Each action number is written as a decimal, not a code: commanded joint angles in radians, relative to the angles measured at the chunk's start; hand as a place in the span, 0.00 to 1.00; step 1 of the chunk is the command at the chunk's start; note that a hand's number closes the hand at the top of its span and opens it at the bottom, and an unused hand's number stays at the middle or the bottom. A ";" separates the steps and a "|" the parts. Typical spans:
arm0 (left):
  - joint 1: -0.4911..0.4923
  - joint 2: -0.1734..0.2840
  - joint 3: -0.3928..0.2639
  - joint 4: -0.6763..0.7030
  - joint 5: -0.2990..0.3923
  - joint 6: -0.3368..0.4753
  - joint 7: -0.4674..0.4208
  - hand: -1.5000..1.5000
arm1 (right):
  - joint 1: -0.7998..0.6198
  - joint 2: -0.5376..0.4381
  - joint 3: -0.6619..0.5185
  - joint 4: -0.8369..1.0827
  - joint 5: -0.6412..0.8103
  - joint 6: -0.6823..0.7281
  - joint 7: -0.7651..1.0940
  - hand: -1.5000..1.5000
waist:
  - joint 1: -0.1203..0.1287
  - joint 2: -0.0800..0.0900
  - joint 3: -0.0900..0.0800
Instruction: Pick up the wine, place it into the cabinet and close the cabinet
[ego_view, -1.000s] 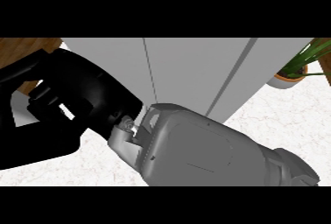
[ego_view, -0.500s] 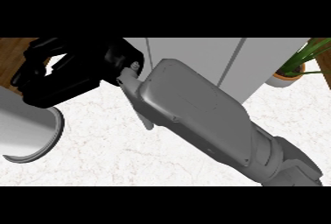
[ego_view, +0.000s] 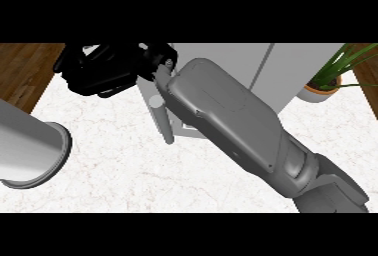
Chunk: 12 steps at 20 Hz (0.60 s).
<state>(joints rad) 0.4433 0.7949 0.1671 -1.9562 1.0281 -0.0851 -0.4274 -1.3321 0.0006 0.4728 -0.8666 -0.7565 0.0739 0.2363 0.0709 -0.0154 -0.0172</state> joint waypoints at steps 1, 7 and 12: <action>0.001 0.018 0.020 -0.014 0.032 -0.011 0.033 0.00 | 0.024 -0.129 -0.080 0.142 0.031 -0.024 -0.057 1.00 | -0.024 0.035 0.017; -0.011 -0.018 -0.023 -0.043 0.035 -0.022 0.021 0.00 | 0.066 -0.160 -0.097 0.166 0.030 -0.015 -0.113 1.00 | -0.040 0.043 0.015; -0.029 -0.011 -0.060 -0.080 0.046 0.001 0.062 0.00 | 0.064 -0.168 -0.110 0.159 0.011 -0.005 -0.145 1.00 | -0.069 0.047 0.017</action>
<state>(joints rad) 0.4228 0.7875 0.1309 -2.0119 1.0620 -0.0949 -0.3865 -1.3103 0.0007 0.4604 -0.8435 -0.7761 0.1523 0.1261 0.0647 -0.0239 -0.0394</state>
